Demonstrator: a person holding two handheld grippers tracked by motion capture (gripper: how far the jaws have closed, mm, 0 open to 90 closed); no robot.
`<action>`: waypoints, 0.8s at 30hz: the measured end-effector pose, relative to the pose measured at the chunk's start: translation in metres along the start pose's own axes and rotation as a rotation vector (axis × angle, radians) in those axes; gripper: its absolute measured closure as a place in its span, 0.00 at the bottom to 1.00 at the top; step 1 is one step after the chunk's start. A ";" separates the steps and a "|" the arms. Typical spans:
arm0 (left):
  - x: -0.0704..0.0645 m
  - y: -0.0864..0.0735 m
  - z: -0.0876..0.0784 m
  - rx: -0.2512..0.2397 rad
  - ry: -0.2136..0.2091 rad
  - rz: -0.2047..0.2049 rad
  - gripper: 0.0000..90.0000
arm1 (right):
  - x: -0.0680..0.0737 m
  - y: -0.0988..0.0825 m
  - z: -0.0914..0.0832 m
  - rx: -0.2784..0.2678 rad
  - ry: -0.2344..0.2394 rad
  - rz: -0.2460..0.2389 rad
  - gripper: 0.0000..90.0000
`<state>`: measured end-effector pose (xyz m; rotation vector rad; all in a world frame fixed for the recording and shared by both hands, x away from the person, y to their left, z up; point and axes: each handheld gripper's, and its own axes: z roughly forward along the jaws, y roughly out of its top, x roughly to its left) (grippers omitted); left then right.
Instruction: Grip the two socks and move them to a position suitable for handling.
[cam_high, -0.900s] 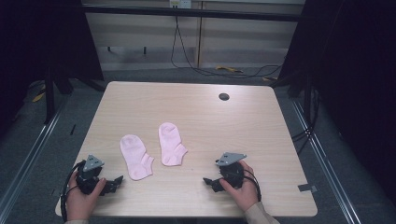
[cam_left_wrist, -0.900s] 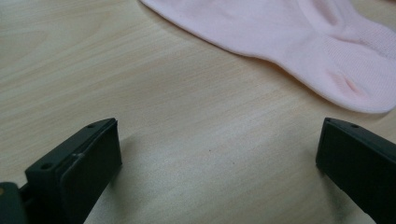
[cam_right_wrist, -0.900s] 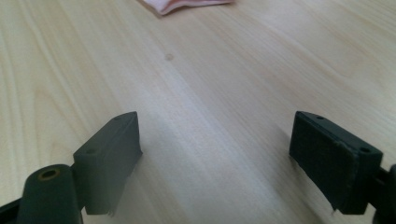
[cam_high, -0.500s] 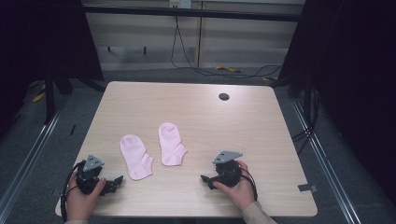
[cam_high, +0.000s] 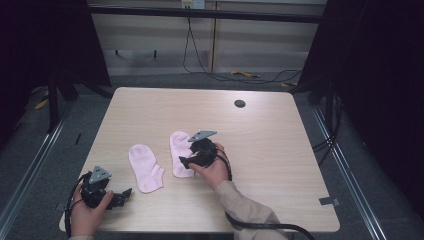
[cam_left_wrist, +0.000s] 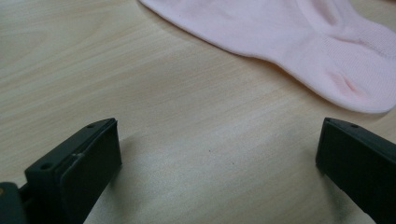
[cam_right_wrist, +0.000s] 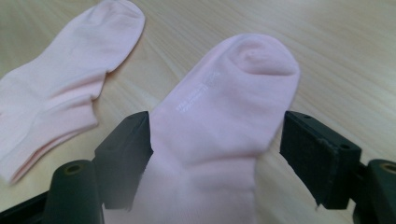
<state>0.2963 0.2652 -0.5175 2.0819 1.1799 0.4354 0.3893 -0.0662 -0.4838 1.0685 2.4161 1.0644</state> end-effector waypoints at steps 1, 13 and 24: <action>0.000 0.000 0.000 0.000 0.000 0.001 0.00 | 0.003 0.001 0.007 0.006 -0.012 0.011 0.27; 0.000 0.000 0.000 0.003 0.000 0.005 0.00 | -0.001 -0.001 0.016 0.023 0.023 0.068 0.93; 0.000 0.000 0.000 0.002 0.002 0.006 0.00 | -0.008 0.001 -0.083 -0.081 0.173 -0.157 0.93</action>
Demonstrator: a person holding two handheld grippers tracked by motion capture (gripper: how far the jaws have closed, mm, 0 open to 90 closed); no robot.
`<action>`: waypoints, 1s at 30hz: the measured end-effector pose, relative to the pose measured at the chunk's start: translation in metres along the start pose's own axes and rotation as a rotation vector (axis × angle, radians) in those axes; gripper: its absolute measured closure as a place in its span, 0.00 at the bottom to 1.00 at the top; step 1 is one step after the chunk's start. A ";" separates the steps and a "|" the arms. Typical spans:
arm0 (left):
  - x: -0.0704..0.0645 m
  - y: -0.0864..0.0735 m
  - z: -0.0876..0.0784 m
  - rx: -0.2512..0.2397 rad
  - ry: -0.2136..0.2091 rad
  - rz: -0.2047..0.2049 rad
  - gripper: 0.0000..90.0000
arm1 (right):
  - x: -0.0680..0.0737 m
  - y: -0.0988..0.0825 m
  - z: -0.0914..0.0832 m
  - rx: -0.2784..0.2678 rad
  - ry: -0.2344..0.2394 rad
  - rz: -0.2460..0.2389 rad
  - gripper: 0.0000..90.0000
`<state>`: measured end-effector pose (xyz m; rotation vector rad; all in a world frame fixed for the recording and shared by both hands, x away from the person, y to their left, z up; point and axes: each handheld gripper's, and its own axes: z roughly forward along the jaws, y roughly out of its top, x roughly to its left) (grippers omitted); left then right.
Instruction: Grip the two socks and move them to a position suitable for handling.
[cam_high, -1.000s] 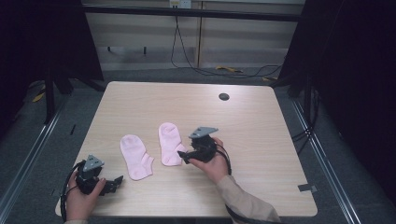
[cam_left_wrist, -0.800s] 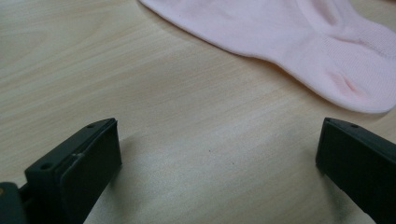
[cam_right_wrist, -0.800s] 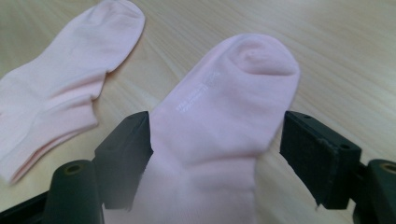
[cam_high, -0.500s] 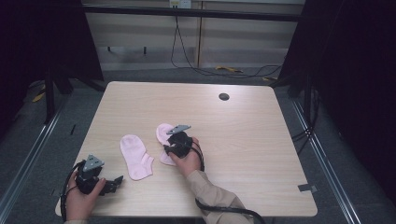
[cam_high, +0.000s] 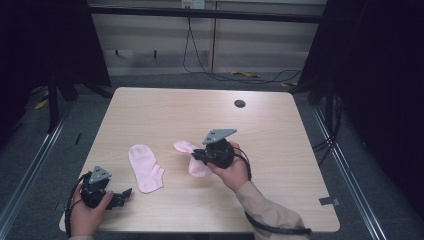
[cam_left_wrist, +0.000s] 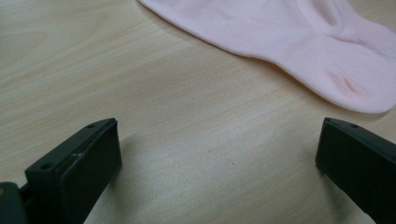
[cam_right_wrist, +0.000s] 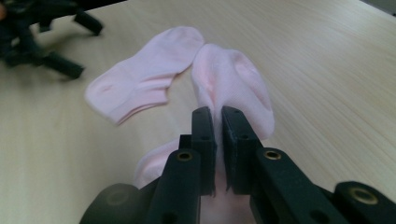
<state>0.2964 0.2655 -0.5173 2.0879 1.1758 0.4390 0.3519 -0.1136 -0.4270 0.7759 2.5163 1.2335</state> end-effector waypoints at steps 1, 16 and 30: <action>0.000 0.000 0.000 0.000 -0.002 -0.002 0.00 | 0.004 -0.002 -0.009 0.001 0.015 -0.031 0.93; -0.002 -0.001 -0.001 0.000 0.003 -0.006 0.00 | -0.006 -0.120 -0.099 -0.003 -0.051 0.113 0.37; -0.003 -0.001 0.000 0.000 0.000 -0.004 0.00 | -0.021 -0.191 -0.134 0.076 -0.160 0.124 0.19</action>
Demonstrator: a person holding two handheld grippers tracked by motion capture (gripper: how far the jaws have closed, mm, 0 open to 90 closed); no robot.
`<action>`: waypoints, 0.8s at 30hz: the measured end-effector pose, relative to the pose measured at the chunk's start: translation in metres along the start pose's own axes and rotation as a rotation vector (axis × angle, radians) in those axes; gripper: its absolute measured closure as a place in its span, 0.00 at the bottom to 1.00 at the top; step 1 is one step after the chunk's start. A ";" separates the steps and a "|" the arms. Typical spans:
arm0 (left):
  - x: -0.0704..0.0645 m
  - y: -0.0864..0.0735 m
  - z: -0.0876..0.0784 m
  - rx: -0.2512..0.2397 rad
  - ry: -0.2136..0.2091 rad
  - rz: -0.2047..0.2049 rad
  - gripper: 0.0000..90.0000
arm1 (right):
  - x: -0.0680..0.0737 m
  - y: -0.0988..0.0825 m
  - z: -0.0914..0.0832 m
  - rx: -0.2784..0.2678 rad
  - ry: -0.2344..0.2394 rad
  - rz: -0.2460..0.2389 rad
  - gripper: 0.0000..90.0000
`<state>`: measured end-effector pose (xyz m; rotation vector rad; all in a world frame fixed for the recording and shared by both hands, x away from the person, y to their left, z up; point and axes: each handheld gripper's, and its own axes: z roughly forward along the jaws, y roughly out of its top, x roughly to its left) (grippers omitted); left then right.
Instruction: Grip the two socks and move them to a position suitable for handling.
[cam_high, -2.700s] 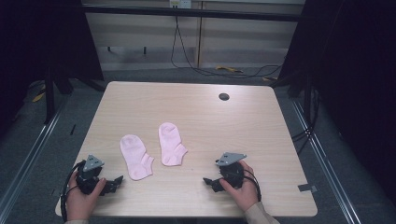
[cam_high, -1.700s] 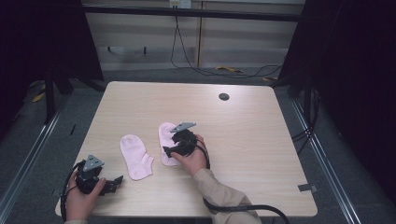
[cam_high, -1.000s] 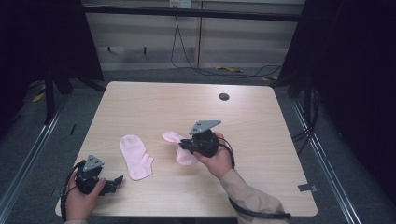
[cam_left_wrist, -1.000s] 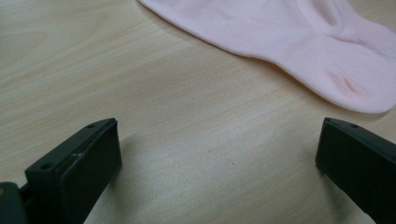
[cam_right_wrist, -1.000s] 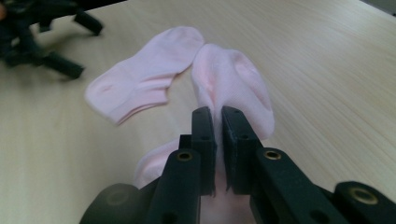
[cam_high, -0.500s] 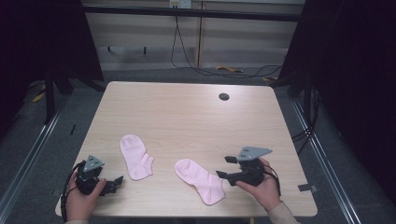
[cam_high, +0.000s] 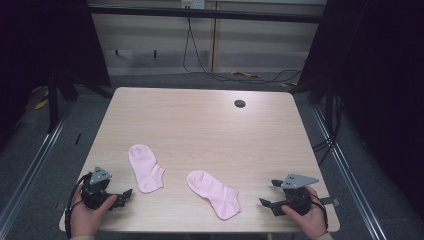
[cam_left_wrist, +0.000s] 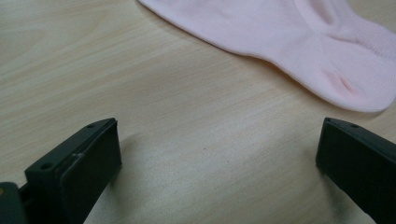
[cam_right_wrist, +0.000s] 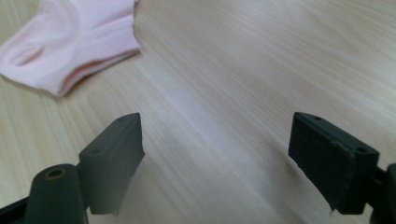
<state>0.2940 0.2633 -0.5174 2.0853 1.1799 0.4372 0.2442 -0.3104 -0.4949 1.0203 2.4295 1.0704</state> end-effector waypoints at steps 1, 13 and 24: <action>0.000 0.000 0.000 0.003 -0.001 0.003 0.00 | -0.001 -0.001 0.000 0.008 -0.004 -0.002 0.19; -0.019 0.030 0.005 -0.019 -0.094 0.118 0.11 | -0.006 -0.004 0.003 0.030 -0.024 0.016 0.17; -0.025 0.070 0.046 0.073 -0.130 0.211 0.17 | -0.006 -0.005 0.003 0.030 -0.024 0.017 0.17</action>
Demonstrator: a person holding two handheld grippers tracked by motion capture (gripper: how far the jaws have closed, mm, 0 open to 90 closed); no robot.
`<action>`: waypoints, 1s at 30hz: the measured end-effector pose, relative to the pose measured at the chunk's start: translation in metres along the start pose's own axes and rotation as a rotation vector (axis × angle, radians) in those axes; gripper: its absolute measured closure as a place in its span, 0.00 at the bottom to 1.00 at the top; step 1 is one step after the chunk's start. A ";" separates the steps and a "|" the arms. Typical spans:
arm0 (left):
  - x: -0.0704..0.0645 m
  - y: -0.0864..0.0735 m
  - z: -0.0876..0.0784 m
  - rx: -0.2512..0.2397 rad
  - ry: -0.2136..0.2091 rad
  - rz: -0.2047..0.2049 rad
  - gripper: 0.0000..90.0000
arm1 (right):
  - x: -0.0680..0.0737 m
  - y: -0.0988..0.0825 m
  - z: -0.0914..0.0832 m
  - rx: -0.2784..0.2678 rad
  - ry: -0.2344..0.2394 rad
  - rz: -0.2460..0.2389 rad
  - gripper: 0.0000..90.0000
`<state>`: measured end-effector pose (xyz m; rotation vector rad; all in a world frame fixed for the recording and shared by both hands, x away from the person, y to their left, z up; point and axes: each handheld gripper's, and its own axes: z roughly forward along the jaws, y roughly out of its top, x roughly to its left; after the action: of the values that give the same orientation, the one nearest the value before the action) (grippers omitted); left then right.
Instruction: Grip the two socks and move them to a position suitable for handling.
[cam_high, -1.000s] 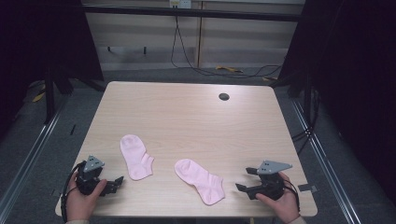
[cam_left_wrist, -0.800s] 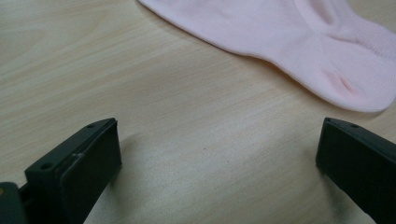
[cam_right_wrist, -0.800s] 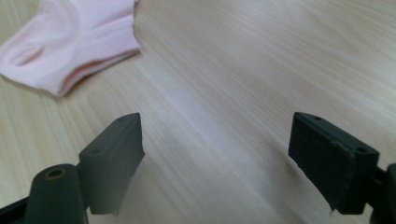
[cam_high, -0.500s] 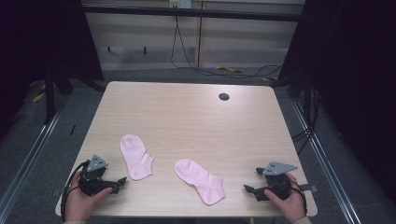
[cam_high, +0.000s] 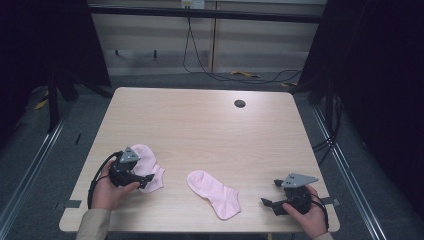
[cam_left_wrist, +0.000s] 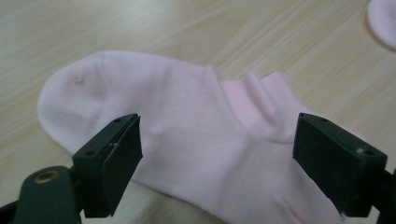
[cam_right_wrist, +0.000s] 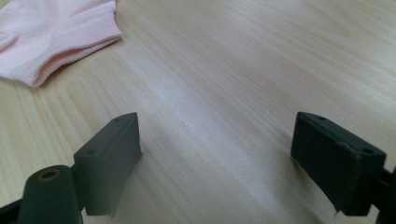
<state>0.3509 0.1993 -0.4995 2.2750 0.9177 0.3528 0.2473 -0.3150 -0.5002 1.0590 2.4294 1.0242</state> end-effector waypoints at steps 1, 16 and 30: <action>0.001 -0.001 0.003 0.011 0.006 0.001 0.17 | 0.000 0.000 0.000 -0.001 0.000 -0.001 0.17; -0.020 0.011 0.005 0.026 0.036 -0.138 0.64 | 0.000 0.000 0.000 -0.001 -0.001 0.002 0.17; -0.023 0.025 -0.008 -0.081 -0.058 -0.294 0.96 | 0.000 0.000 0.000 0.001 -0.001 0.005 0.17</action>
<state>0.3436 0.1732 -0.4769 2.0293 1.1662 0.1900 0.2474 -0.3148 -0.5002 1.0661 2.4274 1.0240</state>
